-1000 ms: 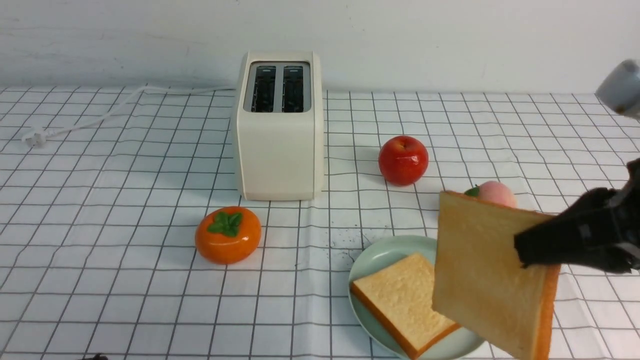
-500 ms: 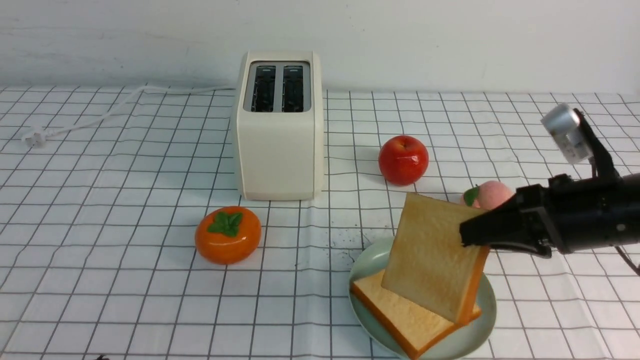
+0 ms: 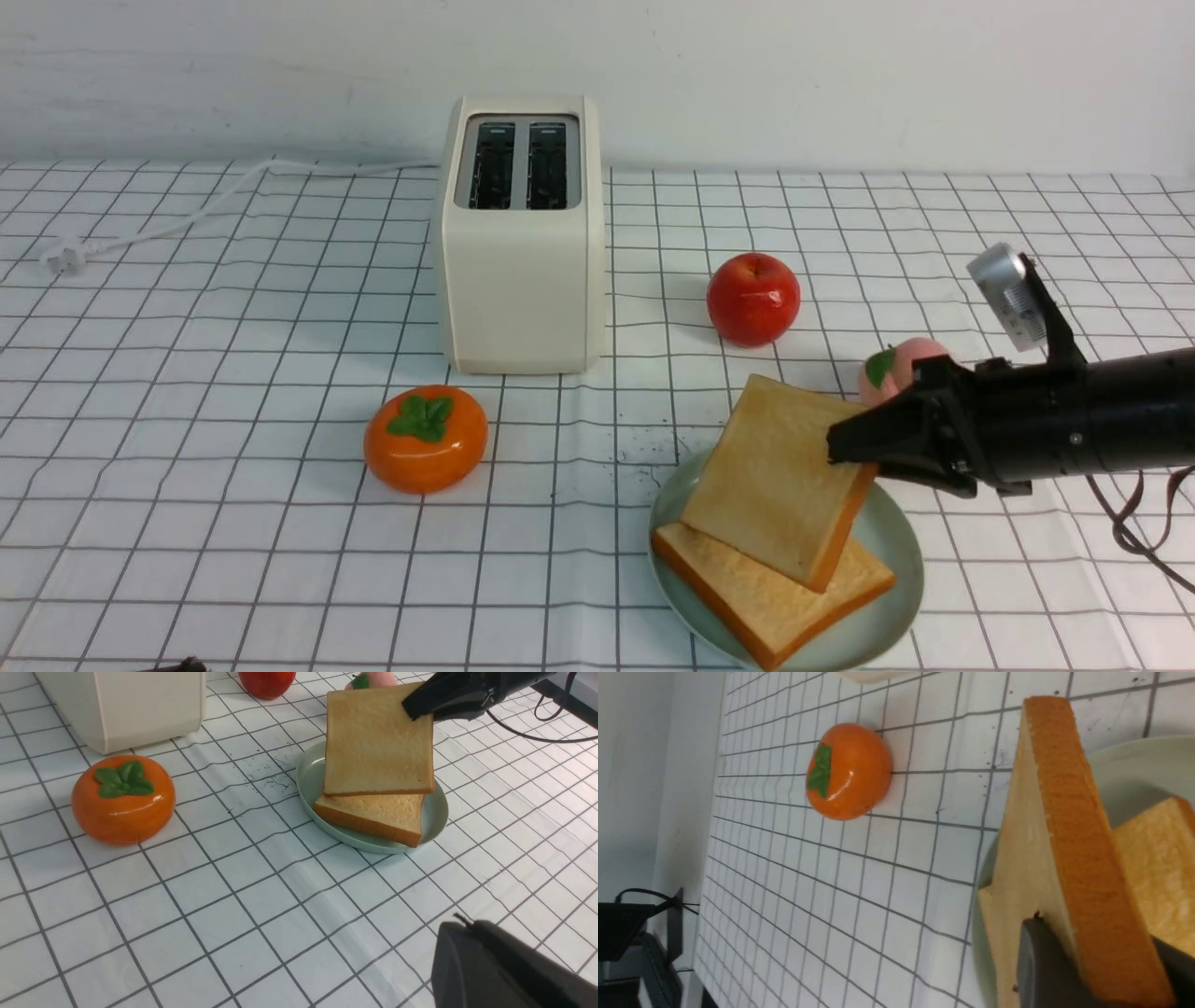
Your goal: Take toasted bread from bread machine on white checkered table place on plate.
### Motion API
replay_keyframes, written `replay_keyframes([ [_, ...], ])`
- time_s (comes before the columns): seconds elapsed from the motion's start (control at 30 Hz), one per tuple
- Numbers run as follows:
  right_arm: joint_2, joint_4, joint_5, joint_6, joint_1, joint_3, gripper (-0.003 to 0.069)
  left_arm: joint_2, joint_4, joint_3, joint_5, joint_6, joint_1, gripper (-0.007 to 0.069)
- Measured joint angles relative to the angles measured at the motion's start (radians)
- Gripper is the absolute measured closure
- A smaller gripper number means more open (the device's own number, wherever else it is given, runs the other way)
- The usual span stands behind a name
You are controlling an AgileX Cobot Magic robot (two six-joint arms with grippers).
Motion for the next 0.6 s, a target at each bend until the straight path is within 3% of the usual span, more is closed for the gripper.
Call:
replay_keyframes([
  [0.1, 0.002, -0.096, -0.022, 0.010, 0.000, 0.000, 0.0276, 0.000, 0.000, 0.000, 0.000, 0.000, 0.000, 0.0638],
  [0.27, -0.004, -0.271, -0.027, 0.127, -0.013, -0.033, 0.0128, 0.000, 0.000, 0.000, -0.004, 0.000, 0.000, 0.0638],
  [0.3, -0.006, -0.282, -0.027, 0.135, -0.015, -0.039, 0.0126, 0.000, -0.001, 0.000, -0.005, 0.000, 0.000, 0.0638],
  [0.37, -0.040, -0.453, -0.003, 0.269, -0.021, -0.085, 0.0123, 0.000, -0.001, 0.000, -0.009, 0.000, 0.000, 0.0638],
  [0.43, -0.060, -0.524, 0.014, 0.321, -0.022, -0.107, 0.0132, 0.000, -0.001, 0.000, -0.010, 0.001, 0.000, 0.0638],
  [0.5, -0.142, -0.702, 0.082, 0.466, -0.022, -0.177, 0.0179, 0.000, -0.001, 0.000, -0.030, 0.003, 0.000, 0.0638],
  [0.6, -0.225, -0.797, 0.147, 0.558, -0.022, -0.219, 0.0240, 0.000, 0.001, 0.000, -0.061, 0.004, 0.000, 0.0638],
])
